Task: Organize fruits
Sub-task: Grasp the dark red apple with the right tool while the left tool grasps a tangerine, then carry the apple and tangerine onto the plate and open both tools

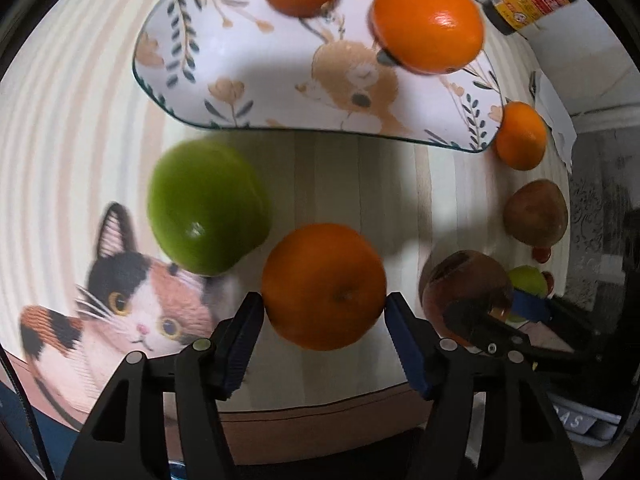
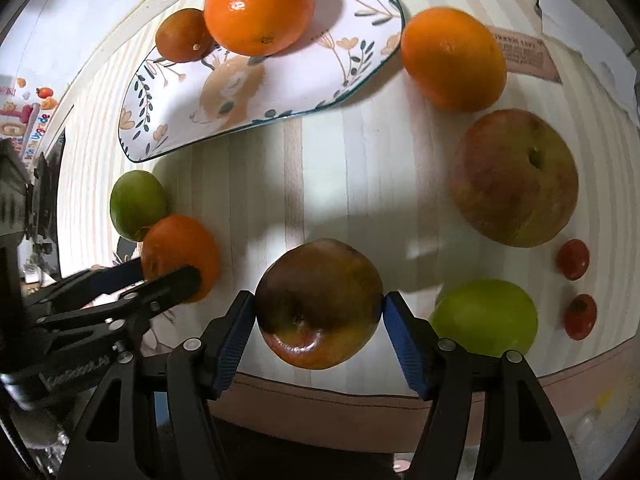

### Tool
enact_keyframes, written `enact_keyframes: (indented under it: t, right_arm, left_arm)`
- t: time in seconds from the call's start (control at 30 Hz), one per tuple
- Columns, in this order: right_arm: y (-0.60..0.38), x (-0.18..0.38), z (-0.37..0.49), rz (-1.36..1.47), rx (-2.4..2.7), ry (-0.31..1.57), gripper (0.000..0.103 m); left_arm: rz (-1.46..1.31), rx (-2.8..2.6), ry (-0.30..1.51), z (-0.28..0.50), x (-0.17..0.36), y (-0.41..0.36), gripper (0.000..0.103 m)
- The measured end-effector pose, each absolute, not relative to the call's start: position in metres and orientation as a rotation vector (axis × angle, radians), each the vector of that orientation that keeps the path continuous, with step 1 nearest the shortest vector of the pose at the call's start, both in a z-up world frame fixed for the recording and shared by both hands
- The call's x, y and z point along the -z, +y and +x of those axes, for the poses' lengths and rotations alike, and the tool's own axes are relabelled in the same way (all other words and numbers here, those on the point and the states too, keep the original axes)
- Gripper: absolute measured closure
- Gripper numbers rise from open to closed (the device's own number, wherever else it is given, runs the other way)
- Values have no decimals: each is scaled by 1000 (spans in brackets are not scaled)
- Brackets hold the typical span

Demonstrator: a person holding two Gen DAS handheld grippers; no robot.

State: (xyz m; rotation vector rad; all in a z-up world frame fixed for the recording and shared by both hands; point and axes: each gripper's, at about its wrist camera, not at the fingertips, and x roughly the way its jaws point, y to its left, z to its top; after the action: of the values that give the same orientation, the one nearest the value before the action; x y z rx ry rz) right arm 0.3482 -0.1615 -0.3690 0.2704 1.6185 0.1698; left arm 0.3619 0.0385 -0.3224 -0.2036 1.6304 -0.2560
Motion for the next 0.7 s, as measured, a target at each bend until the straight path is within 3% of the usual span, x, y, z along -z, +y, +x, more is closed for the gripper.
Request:
enact_keyframes:
  t: [0.27,0.43,0.7]
  right_arm:
    - [-169,372,350,320,-173,1627,34]
    - [-169,372,352,304,-176,1641,34]
    - [-154,376,361,244,-221,1676,27]
  left_arm:
    - [-181,248,1611,371,324,39,43]
    - [-326,254,1649,377,334,56,42]
    - [-305,230,1645,374,342,34,43]
